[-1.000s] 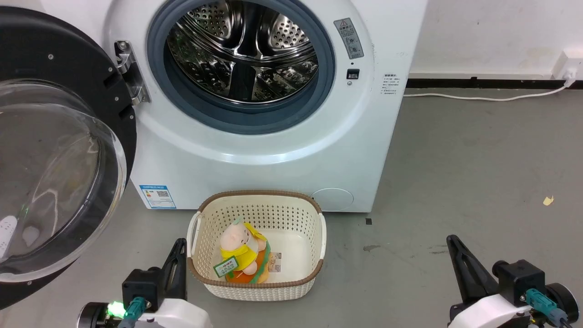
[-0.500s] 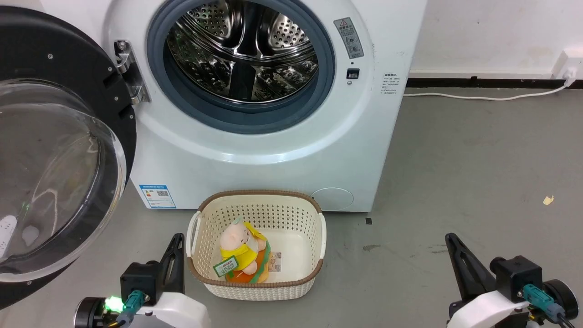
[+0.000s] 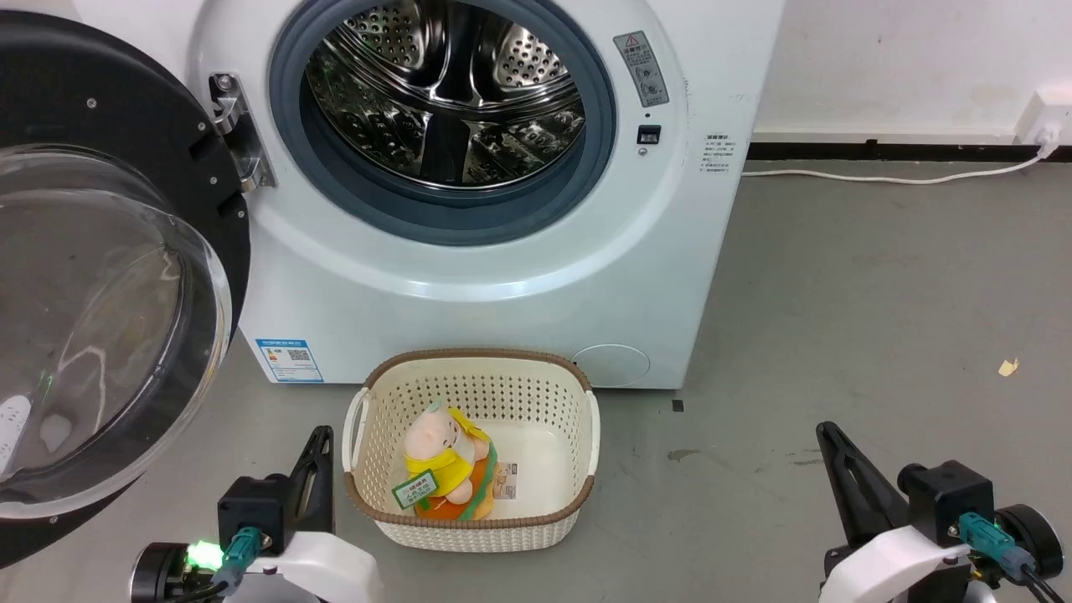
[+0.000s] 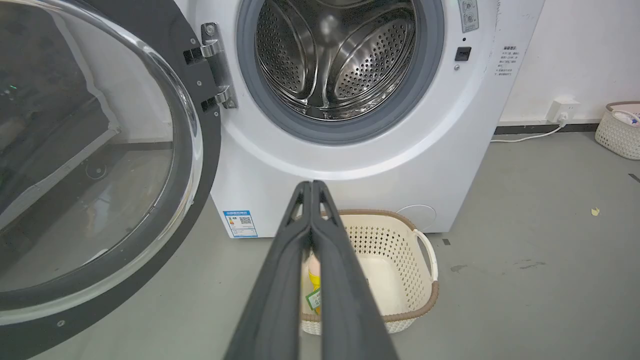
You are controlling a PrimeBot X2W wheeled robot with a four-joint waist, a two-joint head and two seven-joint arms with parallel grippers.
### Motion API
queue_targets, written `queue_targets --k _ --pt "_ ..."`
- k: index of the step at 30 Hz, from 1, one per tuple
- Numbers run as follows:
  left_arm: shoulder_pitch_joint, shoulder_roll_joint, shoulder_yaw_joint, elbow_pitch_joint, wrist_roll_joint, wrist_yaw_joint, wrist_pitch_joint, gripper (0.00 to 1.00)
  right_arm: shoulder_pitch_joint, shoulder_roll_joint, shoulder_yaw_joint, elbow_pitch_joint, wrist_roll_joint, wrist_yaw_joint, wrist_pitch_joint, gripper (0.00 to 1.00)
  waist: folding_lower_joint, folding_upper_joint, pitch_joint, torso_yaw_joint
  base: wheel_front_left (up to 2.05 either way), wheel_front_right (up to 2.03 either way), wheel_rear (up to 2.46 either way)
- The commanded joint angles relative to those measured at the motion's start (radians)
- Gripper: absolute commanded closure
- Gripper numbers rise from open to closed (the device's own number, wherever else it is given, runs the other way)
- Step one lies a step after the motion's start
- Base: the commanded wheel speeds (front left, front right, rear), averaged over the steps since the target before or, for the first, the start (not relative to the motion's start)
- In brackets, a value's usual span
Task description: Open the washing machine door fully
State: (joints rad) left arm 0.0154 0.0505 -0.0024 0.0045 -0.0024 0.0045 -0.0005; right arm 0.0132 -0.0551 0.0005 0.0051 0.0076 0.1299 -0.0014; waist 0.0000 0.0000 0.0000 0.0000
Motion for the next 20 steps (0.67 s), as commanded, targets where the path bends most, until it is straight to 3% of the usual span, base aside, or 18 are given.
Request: queue_targets --k 1,20 --pt "-0.015 0.000 0.002 -0.005 0.002 -0.005 0.000 1.00 -0.013 0.005 0.000 -0.005 -0.008 0.001 0.001 1.00 0.0000 0.0000 0.000 0.000 0.00 0.00 0.00" --pt "-0.015 0.000 0.002 -0.005 0.002 -0.005 0.000 1.00 -0.013 0.005 0.000 -0.005 -0.008 0.001 0.001 1.00 0.0000 0.0000 0.000 0.000 0.00 0.00 0.00"
